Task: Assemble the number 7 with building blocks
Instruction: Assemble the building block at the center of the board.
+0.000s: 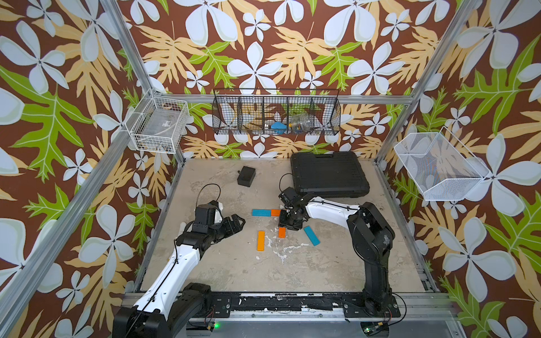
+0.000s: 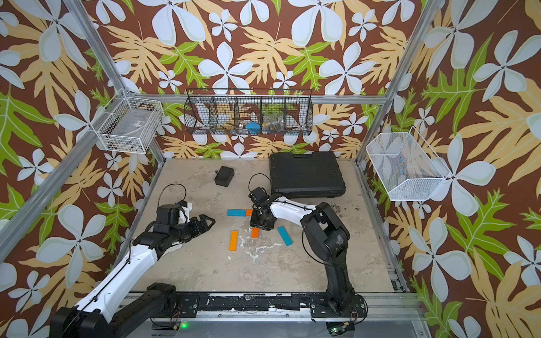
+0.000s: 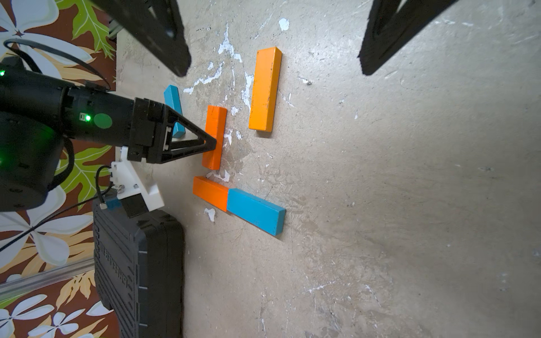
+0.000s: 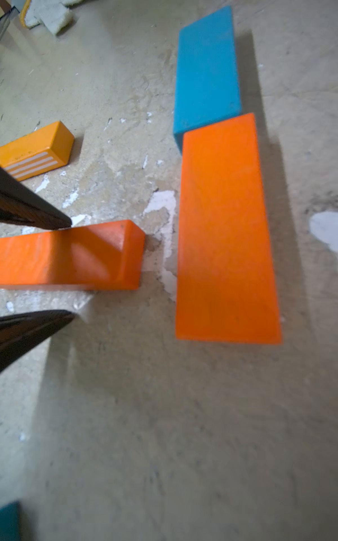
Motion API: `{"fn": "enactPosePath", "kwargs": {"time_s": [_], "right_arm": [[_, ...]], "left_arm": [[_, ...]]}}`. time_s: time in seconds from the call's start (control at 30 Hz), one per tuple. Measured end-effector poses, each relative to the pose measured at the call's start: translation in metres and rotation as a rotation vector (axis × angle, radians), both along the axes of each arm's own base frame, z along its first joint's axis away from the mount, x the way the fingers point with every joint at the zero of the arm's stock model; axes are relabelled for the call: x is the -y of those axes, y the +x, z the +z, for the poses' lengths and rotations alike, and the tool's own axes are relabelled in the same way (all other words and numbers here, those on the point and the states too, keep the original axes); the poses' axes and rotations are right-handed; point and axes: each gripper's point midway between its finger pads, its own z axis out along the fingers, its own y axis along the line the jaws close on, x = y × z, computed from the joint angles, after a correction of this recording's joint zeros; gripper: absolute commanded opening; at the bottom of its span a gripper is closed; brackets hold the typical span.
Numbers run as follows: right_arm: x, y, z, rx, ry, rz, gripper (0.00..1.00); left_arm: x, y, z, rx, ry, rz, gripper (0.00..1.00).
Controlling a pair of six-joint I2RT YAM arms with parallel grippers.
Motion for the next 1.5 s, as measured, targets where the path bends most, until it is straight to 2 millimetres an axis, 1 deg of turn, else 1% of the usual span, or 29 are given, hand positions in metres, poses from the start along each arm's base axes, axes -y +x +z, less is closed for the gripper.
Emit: {"fn": "enactPosePath", "kwargs": {"time_s": [0.13,0.37,0.47,1.0,1.5], "right_arm": [[0.004,0.0033,-0.0007,0.005,0.026,-0.018,0.47],[0.0035,0.003,-0.0006,-0.002,0.041,-0.019,0.46],[0.0041,0.003,-0.0007,-0.002,0.038,-0.019,0.35],[0.0068,0.0045,-0.001,-0.029,0.024,-0.021,0.35],[0.0064,0.0059,-0.0007,-0.061,0.026,-0.009,0.35]], "left_arm": [[-0.0003,-0.0011,-0.0006,-0.002,0.005,-0.003,0.93],[-0.0007,-0.0011,-0.0014,-0.005,0.007,-0.001,0.93],[-0.0007,-0.0011,-0.0017,-0.006,0.007,-0.001,0.93],[-0.0023,0.0011,-0.0037,-0.014,0.017,0.006,0.94],[-0.0022,0.0025,-0.0016,-0.006,0.021,0.001,0.94]]}}
